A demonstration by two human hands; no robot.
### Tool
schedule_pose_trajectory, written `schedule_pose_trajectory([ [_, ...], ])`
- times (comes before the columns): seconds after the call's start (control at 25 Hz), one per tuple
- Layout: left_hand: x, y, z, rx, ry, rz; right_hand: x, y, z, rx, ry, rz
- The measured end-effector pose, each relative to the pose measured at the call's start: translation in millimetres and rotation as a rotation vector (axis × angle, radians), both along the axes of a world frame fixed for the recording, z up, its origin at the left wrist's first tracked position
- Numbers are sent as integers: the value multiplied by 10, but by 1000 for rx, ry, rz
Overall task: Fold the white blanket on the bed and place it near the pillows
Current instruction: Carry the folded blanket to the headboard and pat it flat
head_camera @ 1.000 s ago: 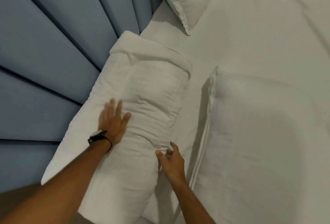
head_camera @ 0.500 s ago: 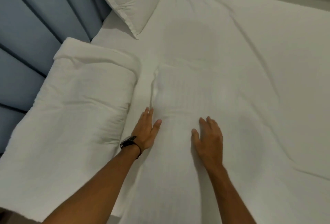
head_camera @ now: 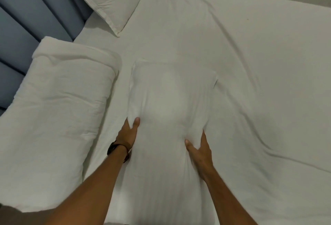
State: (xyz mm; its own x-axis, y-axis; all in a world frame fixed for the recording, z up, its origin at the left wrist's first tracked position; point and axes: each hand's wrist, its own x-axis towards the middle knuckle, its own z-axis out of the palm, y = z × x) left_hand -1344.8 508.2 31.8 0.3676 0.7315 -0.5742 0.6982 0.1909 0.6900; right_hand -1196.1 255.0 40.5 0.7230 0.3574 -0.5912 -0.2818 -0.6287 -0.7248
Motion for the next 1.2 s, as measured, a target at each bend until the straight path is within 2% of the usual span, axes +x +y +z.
schedule_pose_trajectory([
  [0.12,-52,265,303,231,61,-17,-183,220,134,95,-50,-30],
  [0.24,-209,777,901,453,119,-56,-449,660,311,191,-56,-54],
  [0.4,-779,1804,1912,741,238,-49,-1055,1797,717,382,-48,-20],
  [0.52,-1370,2640,2381,884,363,6,-1540,2655,1068,460,-19,67],
  [0.64,-1687,3069,2245,837,397,-98,-1902,3249,1102,367,9,303],
  [0.76,-1809,3080,1643,627,487,-334,-2205,3632,956,281,-12,566],
  [0.84,-1834,2920,1270,634,602,-380,-2316,3744,914,238,1,626],
  [0.92,-1800,2775,1090,701,623,-350,-2354,3748,833,199,-16,651],
  [1.2,-1688,2694,1008,769,668,-341,-2123,3521,749,209,-52,683],
])
